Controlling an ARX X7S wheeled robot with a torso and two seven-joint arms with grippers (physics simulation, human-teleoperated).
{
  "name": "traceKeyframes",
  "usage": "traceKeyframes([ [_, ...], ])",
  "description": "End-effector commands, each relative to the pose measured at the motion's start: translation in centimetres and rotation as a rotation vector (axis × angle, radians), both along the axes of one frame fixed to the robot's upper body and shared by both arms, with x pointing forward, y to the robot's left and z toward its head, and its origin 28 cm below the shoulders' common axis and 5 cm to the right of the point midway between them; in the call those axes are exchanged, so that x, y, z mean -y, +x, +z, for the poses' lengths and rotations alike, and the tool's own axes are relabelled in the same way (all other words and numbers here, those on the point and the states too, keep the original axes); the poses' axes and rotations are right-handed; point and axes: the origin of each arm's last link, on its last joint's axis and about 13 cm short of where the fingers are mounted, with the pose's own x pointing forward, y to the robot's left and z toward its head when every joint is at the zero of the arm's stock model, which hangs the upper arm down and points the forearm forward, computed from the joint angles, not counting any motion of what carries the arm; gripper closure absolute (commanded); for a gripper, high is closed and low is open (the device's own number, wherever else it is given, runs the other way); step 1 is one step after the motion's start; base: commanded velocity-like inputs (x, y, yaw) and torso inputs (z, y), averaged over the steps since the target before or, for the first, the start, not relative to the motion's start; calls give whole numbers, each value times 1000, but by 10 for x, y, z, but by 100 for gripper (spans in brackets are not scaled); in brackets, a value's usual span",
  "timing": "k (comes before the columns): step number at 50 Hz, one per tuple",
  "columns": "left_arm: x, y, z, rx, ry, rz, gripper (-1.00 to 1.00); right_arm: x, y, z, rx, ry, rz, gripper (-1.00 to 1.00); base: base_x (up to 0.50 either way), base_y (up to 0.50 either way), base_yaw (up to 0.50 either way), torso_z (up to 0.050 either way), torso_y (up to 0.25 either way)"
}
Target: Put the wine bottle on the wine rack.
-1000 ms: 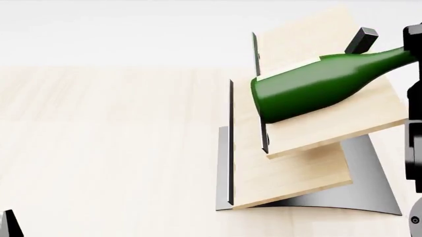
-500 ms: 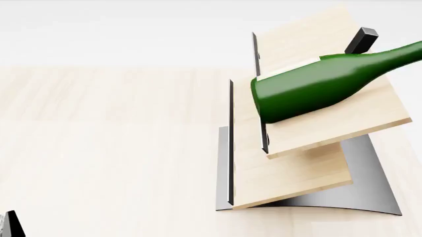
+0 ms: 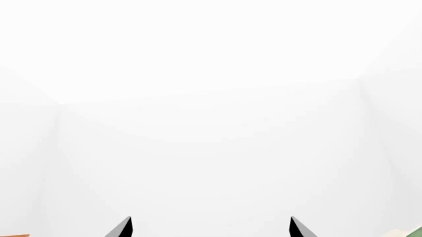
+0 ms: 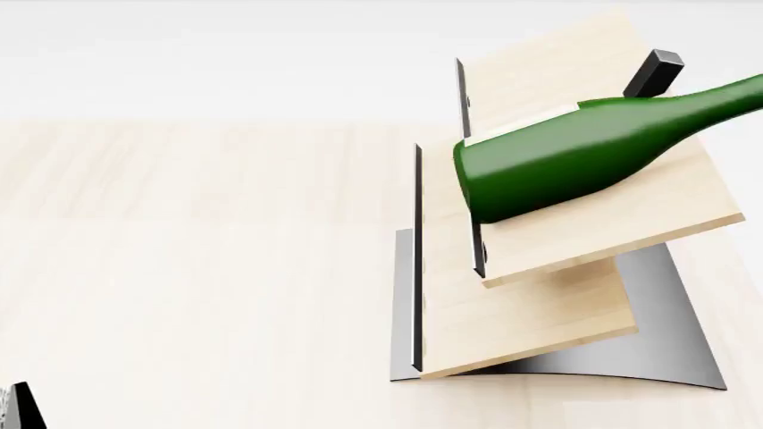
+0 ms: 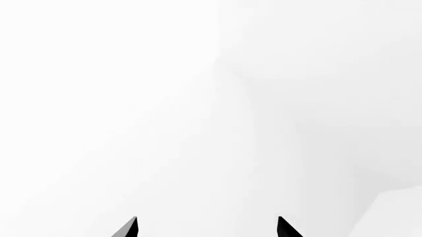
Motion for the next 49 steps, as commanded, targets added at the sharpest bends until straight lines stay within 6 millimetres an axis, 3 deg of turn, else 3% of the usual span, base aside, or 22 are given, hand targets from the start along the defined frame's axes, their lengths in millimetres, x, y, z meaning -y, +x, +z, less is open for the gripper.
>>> traceKeyframes([
  [1, 0, 0, 0, -1, 0, -4, -100, -8, -35, 1, 110, -249, -108, -100, 0, 0, 0, 0, 0],
  [8, 0, -1, 1, 4, -2, -2, -100, -9, -55, 11, 176, -268, -55, -100, 0, 0, 0, 0, 0],
  [15, 1, -1, 1, 4, -1, -3, -100, -5, -86, 22, 300, -333, -186, -100, 0, 0, 0, 0, 0],
  [23, 1, -2, 1, 6, 0, -3, -100, -3, -127, 36, 433, -314, -227, -100, 0, 0, 0, 0, 0],
  [29, 1, -2, 2, 9, -2, -4, -100, -5, -148, 42, 500, -334, -259, -100, 0, 0, 0, 0, 0],
  [44, 1, -3, 1, 10, -2, -5, -100, -14, -195, 41, 819, -395, -482, -100, 0, 0, 0, 0, 0],
  [49, 1, -3, 1, 10, -3, -5, -100, -16, -203, 37, 895, -404, -574, -100, 0, 0, 0, 0, 0],
])
